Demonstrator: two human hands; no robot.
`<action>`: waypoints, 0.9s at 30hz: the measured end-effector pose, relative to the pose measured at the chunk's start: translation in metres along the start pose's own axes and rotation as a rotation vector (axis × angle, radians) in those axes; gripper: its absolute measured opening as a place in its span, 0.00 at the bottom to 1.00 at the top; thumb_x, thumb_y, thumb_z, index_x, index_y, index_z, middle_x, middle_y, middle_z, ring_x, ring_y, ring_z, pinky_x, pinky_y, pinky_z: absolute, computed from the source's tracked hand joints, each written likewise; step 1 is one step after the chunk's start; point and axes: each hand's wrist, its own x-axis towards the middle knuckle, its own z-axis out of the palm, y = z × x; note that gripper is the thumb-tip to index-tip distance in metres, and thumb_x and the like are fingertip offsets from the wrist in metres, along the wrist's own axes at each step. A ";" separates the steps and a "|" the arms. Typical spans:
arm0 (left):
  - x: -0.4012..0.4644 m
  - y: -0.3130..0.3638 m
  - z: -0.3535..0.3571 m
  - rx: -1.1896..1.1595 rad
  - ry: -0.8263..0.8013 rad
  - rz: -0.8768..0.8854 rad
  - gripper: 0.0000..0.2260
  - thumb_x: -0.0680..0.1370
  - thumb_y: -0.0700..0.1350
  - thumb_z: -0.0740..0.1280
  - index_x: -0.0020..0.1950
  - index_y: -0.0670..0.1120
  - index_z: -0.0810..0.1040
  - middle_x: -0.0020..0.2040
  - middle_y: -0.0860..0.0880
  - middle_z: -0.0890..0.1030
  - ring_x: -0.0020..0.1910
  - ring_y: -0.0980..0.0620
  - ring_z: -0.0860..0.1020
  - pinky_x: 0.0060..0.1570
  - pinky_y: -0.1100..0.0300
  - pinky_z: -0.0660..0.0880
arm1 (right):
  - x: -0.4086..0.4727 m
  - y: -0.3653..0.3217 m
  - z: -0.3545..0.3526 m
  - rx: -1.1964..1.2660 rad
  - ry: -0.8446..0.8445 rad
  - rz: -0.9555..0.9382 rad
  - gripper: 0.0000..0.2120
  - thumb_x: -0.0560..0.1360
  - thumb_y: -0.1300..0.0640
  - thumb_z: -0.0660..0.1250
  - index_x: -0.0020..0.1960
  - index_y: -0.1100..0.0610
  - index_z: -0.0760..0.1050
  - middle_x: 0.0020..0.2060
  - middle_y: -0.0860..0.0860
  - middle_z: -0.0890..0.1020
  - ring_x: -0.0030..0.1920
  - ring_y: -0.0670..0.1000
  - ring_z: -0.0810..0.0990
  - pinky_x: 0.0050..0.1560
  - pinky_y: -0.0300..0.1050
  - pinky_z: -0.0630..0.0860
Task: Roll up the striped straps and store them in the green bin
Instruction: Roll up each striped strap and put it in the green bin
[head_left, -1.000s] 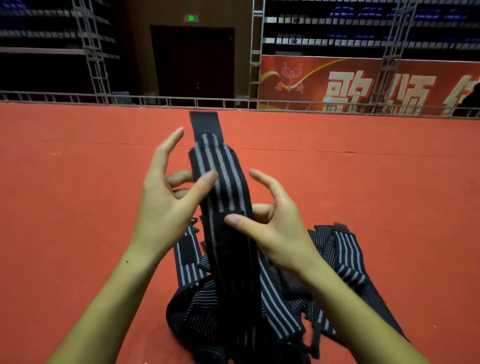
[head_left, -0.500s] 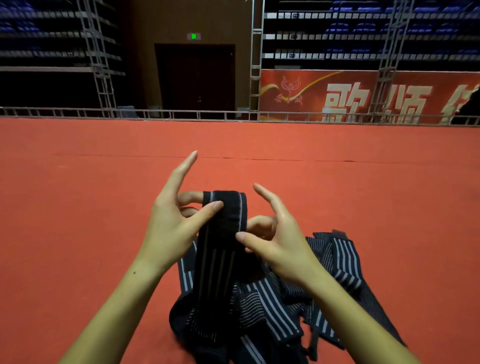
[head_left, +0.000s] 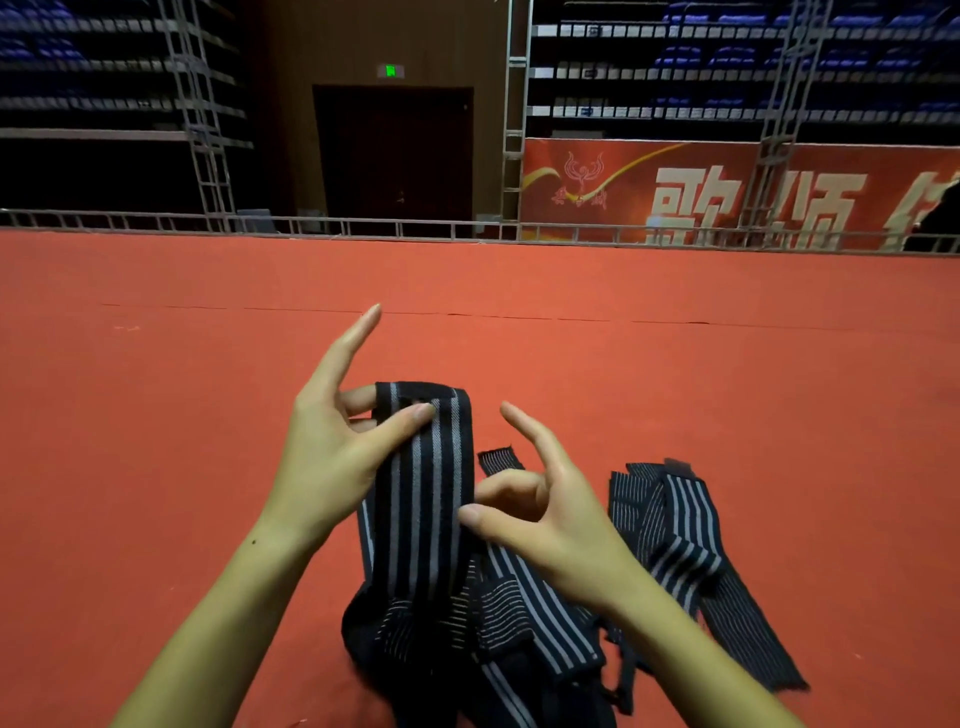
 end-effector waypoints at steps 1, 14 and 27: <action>-0.002 -0.001 0.001 -0.006 0.006 -0.010 0.40 0.78 0.37 0.77 0.83 0.63 0.65 0.48 0.45 0.90 0.47 0.43 0.90 0.51 0.47 0.87 | 0.002 0.001 0.002 0.008 0.017 -0.023 0.47 0.75 0.51 0.80 0.84 0.38 0.55 0.48 0.54 0.87 0.54 0.55 0.87 0.69 0.69 0.75; -0.011 0.011 -0.006 -0.110 0.035 -0.039 0.39 0.77 0.35 0.78 0.81 0.62 0.69 0.47 0.41 0.90 0.48 0.40 0.89 0.49 0.50 0.87 | 0.004 -0.010 0.011 0.125 0.043 -0.065 0.44 0.78 0.57 0.78 0.84 0.41 0.56 0.49 0.59 0.87 0.49 0.58 0.86 0.61 0.59 0.82; -0.017 0.005 -0.046 0.622 -0.002 0.343 0.44 0.73 0.61 0.81 0.84 0.61 0.62 0.57 0.62 0.86 0.58 0.60 0.85 0.60 0.44 0.83 | 0.047 -0.065 -0.006 -0.521 -0.227 -0.228 0.49 0.84 0.60 0.68 0.85 0.36 0.34 0.48 0.42 0.83 0.49 0.50 0.84 0.58 0.60 0.80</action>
